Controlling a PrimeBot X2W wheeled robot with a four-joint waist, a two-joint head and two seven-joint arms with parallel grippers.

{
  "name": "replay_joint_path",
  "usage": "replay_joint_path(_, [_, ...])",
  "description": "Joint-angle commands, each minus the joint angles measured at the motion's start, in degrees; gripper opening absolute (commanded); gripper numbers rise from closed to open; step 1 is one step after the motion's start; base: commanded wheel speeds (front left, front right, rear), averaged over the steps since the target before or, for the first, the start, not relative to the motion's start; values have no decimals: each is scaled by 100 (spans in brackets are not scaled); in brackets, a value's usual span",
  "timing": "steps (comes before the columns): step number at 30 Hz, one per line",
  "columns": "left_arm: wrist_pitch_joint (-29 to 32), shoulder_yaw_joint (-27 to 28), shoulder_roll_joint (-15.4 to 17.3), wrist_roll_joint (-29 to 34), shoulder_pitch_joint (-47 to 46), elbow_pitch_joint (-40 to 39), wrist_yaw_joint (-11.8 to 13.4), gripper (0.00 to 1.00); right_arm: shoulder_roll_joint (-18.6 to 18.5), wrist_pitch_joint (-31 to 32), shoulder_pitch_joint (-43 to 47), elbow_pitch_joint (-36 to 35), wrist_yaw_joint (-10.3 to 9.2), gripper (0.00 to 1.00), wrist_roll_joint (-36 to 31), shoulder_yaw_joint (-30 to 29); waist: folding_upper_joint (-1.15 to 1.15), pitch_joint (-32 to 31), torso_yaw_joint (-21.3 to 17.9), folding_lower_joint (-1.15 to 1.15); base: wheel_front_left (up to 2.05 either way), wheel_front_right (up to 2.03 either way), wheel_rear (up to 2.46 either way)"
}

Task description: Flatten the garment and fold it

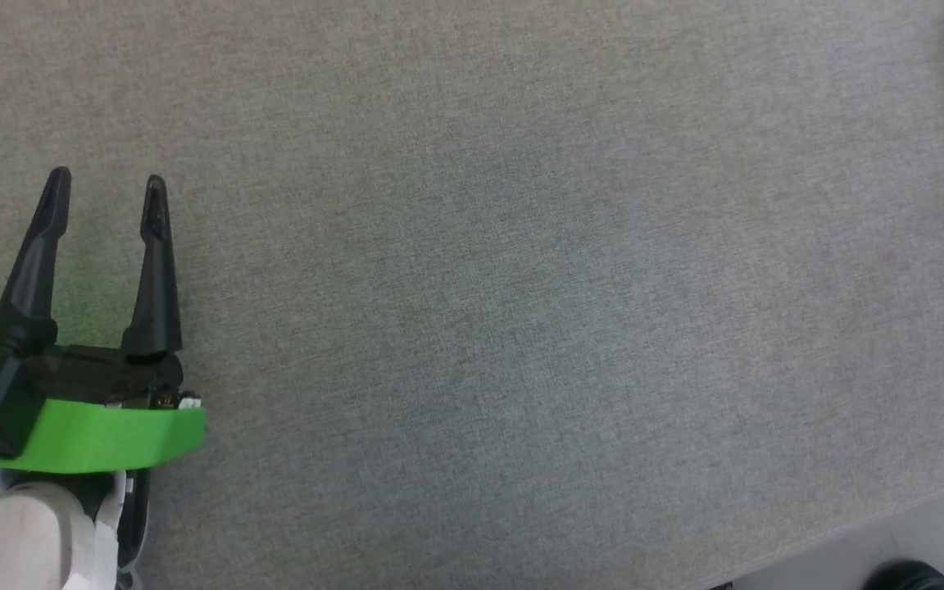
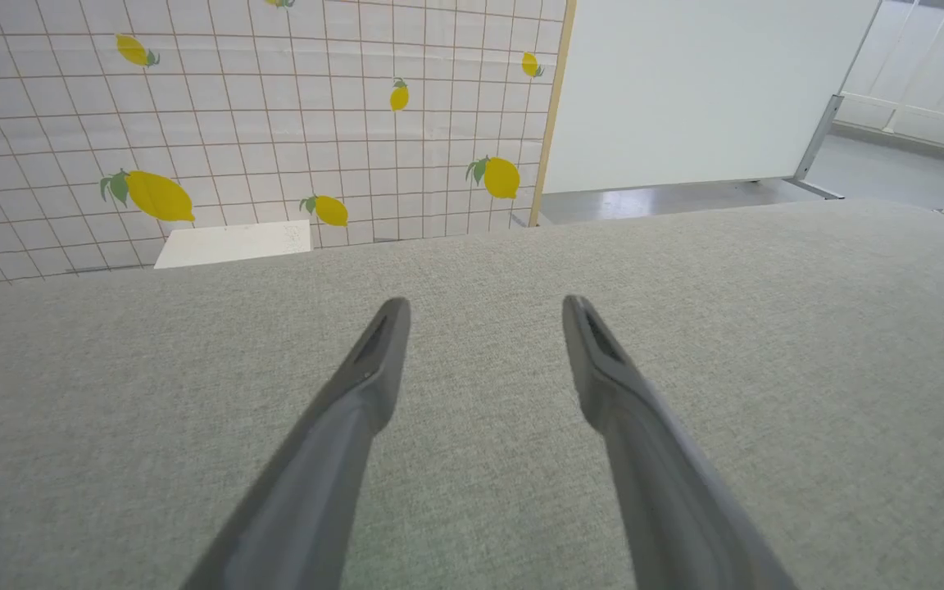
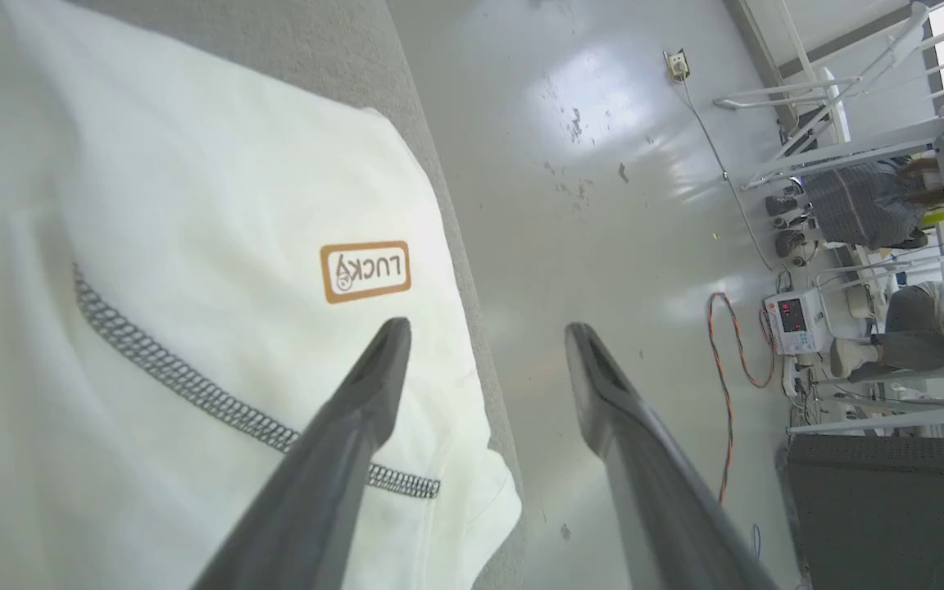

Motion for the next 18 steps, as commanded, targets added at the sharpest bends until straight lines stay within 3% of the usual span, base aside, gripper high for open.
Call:
replay_joint_path(1, [-63, -8, -19, 16, 59, 44, 29, 100, 75, -186, -117, -59, -11, 100, 21, -57, 0, -175, 42, -1, 0, 0, 0])
replay_joint_path(4, [-189, -29, -97, -31, 117, 196, 59, 100, 165, -622, -175, -213, -11, 100, 200, -80, 0, -462, 100, -1, 0, 0, 0])
replay_joint_path(10, [-490, 8, -309, -165, 281, 599, 186, 100, 364, -1499, -185, -861, -11, 100, 896, 410, 0, -1260, 315, -1, 0, 0, 0])
replay_joint_path(18, [-718, 142, -566, -336, 389, 1029, 399, 100, 1208, -2565, 168, -2339, -11, 100, 2315, 1145, 0, -2282, 847, -1, 0, 0, 0])
